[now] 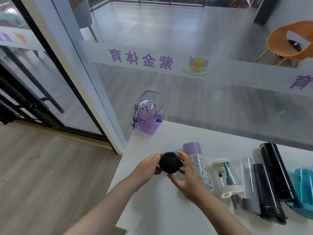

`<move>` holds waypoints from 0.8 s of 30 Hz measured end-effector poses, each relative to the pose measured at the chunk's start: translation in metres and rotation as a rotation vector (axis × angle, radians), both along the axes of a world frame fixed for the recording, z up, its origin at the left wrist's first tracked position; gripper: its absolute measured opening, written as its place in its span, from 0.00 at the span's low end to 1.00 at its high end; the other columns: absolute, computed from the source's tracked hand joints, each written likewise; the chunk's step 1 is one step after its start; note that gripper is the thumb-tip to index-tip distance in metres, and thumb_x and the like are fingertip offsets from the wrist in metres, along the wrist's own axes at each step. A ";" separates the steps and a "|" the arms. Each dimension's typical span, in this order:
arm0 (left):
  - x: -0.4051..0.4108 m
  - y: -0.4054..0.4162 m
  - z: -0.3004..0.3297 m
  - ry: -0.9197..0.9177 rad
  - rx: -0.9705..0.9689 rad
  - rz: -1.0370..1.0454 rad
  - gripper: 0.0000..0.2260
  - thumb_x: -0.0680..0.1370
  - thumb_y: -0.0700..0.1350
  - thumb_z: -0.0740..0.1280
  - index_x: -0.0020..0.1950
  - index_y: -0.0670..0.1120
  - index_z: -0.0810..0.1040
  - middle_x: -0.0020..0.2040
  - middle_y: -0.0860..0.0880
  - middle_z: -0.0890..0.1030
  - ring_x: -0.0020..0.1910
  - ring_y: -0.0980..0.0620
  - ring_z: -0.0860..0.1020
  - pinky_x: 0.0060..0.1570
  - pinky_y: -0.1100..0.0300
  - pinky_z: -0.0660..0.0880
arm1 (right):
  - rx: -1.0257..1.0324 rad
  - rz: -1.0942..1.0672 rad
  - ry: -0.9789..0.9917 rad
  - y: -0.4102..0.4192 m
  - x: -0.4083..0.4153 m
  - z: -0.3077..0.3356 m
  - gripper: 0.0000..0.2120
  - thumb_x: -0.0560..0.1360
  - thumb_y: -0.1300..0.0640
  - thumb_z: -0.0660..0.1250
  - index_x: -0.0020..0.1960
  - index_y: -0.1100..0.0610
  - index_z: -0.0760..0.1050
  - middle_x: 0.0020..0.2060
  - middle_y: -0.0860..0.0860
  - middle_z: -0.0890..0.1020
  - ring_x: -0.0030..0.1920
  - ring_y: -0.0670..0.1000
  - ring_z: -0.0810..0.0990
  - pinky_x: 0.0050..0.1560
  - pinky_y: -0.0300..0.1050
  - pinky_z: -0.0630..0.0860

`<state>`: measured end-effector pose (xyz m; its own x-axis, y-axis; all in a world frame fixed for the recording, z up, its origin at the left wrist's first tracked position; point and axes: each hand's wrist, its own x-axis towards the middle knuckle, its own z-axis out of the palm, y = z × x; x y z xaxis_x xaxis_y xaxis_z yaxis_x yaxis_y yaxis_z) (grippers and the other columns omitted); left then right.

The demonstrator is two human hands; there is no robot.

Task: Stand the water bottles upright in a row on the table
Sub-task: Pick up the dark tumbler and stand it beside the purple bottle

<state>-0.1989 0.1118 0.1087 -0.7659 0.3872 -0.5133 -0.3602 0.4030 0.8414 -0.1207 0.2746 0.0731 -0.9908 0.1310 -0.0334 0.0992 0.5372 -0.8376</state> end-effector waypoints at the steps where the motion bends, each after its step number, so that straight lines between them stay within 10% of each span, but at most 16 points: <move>1: 0.000 0.000 0.002 -0.009 0.019 0.006 0.16 0.82 0.46 0.52 0.60 0.54 0.78 0.55 0.47 0.81 0.53 0.48 0.81 0.55 0.59 0.79 | -0.049 -0.019 0.001 0.001 -0.002 0.000 0.33 0.71 0.51 0.73 0.70 0.47 0.60 0.63 0.41 0.72 0.62 0.39 0.72 0.62 0.41 0.74; 11: 0.006 -0.001 0.002 0.040 0.106 -0.059 0.29 0.76 0.31 0.55 0.67 0.61 0.68 0.61 0.57 0.76 0.56 0.60 0.79 0.54 0.68 0.75 | -0.276 -0.146 -0.023 0.004 -0.021 -0.004 0.40 0.68 0.53 0.75 0.73 0.48 0.58 0.68 0.44 0.70 0.66 0.40 0.71 0.64 0.35 0.70; 15: 0.013 0.000 -0.001 0.000 0.147 -0.090 0.30 0.76 0.27 0.52 0.71 0.55 0.65 0.62 0.55 0.76 0.50 0.66 0.80 0.49 0.72 0.73 | -0.221 -0.171 0.007 0.007 -0.029 -0.006 0.38 0.65 0.44 0.74 0.70 0.45 0.60 0.65 0.44 0.73 0.64 0.47 0.74 0.66 0.51 0.71; 24: 0.012 -0.007 -0.022 0.011 0.096 -0.124 0.28 0.77 0.32 0.56 0.72 0.56 0.65 0.64 0.54 0.76 0.59 0.61 0.77 0.59 0.68 0.73 | -0.108 -0.120 0.044 0.009 -0.031 -0.010 0.41 0.66 0.43 0.74 0.73 0.48 0.58 0.67 0.45 0.69 0.68 0.45 0.69 0.68 0.49 0.69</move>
